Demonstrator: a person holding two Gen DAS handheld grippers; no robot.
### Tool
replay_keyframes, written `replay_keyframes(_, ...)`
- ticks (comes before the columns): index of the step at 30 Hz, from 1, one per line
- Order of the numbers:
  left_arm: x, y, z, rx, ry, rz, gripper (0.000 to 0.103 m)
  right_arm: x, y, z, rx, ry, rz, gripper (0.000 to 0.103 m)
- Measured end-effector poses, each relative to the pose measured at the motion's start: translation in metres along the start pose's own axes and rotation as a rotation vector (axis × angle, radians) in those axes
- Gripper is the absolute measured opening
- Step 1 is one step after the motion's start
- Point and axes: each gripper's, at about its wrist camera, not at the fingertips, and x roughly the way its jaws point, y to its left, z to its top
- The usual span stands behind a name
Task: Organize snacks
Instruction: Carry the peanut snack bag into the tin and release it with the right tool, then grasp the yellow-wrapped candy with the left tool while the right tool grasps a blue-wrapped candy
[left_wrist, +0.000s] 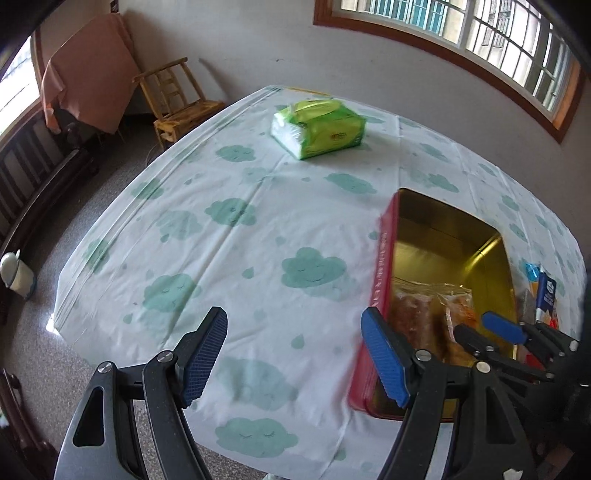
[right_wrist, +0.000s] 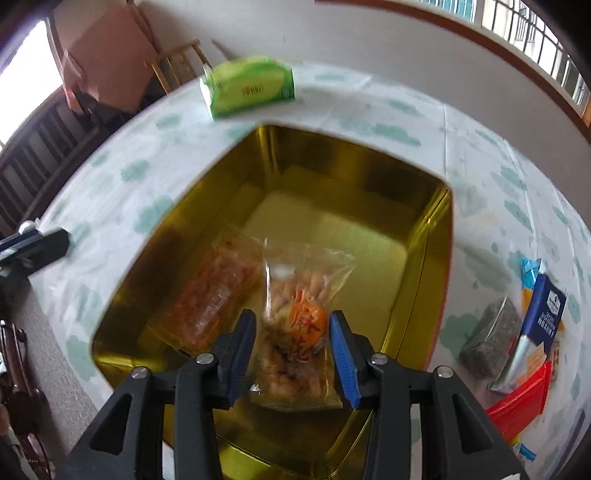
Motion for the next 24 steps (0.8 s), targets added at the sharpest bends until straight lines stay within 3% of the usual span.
replay_keyframes(5,-0.003,-0.03,0.002,0.053,-0.012,-0.048,0.072,-0.049,-0.034,-0.019,0.04,-0.07,0.02,0.046)
replay_keyframes(9,-0.005,-0.071,0.0,0.145,-0.026,-0.113,0.072,-0.079,-0.088,-0.06,0.105,-0.043,-0.13,0.046)
replay_keyframes(14,-0.012,-0.124,-0.011,0.262,-0.036,-0.211,0.072,-0.094,-0.162,-0.125,0.271,0.067,-0.293,0.046)
replay_keyframes(19,-0.016,-0.171,-0.035,0.399,-0.03,-0.266,0.072,-0.089,-0.192,-0.163,0.349,0.133,-0.3,0.046)
replay_keyframes(24,-0.017,-0.206,-0.059,0.509,-0.02,-0.285,0.072,-0.077,-0.207,-0.163,0.412,0.114,-0.275,0.046)
